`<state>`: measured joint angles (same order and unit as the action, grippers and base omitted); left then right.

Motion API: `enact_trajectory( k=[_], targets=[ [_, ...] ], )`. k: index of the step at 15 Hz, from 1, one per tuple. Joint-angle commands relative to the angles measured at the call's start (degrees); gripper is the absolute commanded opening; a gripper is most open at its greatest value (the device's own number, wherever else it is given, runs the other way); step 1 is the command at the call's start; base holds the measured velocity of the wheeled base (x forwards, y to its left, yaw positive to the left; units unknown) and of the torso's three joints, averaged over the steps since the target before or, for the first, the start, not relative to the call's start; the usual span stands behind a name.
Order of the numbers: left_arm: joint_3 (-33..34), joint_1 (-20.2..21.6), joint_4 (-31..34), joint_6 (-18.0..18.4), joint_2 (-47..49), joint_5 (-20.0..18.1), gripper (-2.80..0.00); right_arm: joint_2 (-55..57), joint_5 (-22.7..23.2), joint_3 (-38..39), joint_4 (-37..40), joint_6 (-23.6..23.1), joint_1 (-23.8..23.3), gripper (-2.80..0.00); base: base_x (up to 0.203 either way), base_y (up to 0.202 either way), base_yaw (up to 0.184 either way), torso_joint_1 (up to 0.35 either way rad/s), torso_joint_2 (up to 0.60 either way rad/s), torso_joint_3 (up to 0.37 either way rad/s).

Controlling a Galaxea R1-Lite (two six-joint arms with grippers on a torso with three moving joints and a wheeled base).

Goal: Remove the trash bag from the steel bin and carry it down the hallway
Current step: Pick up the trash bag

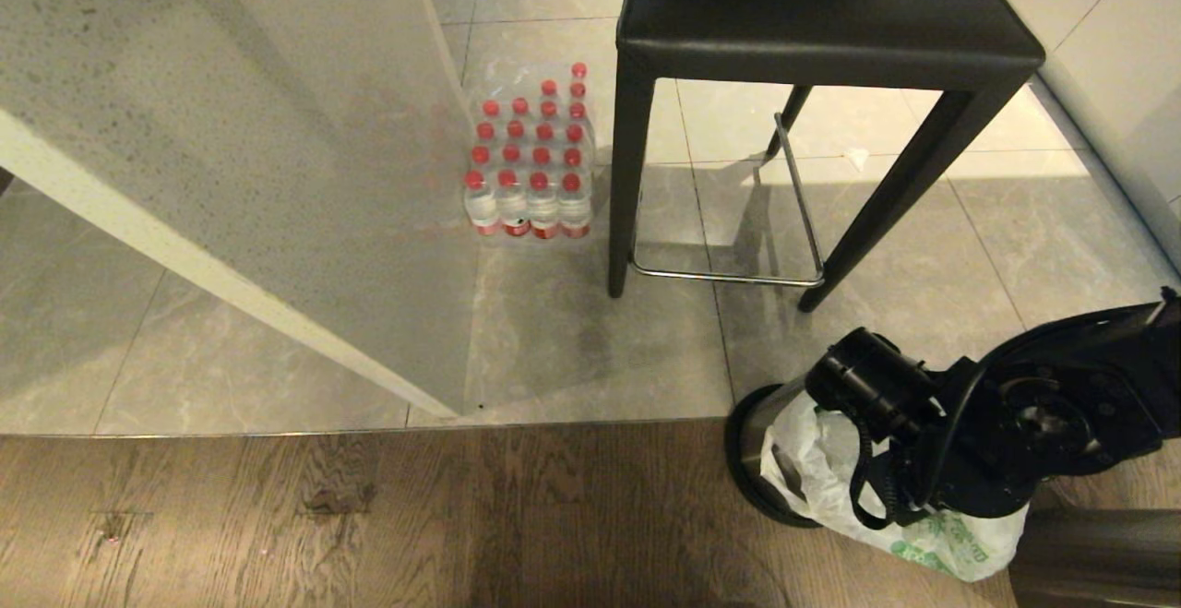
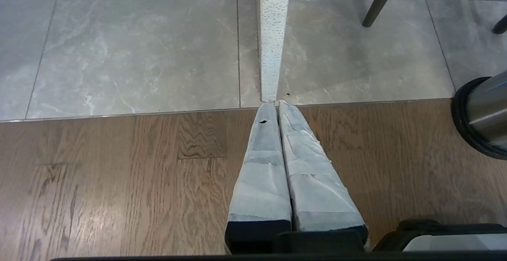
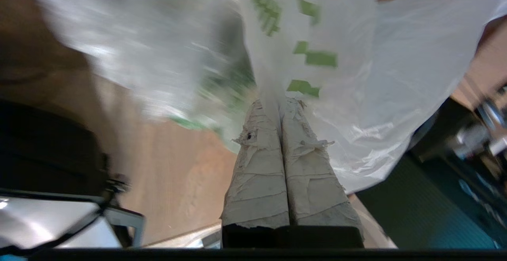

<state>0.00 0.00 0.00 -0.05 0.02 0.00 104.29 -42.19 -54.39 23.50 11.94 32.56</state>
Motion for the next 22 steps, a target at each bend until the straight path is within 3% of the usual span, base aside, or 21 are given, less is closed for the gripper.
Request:
enact_trajectory(
  k=[1,7,14,15,22],
  targets=[
    [0.0,0.0,0.0,0.0,0.0,0.0,-2.80,5.0,-0.5,-2.9,-0.2,0.1,3.4,-2.80,0.000,0.000,0.000,0.000,0.00,0.000],
    [0.0,0.0,0.0,0.0,0.0,0.0,-2.80,11.2,-1.0,-6.2,-0.3,0.4,8.5,-2.80,0.000,0.000,0.000,0.000,0.00,0.000],
    [0.0,0.0,0.0,0.0,0.0,0.0,-2.80,14.3,-4.0,-7.1,-0.7,0.6,8.5,-2.80,0.000,0.000,0.000,0.000,0.00,0.000],
    [0.0,0.0,0.0,0.0,0.0,0.0,-2.80,14.2,-3.9,-7.0,0.1,0.6,8.5,0.00,0.000,0.000,0.000,0.000,0.00,0.000],
    [0.0,0.0,0.0,0.0,0.0,0.0,-2.80,10.8,-4.0,-7.1,-0.9,0.3,8.5,0.00,0.000,0.000,0.000,0.000,0.00,0.000]
  ],
)
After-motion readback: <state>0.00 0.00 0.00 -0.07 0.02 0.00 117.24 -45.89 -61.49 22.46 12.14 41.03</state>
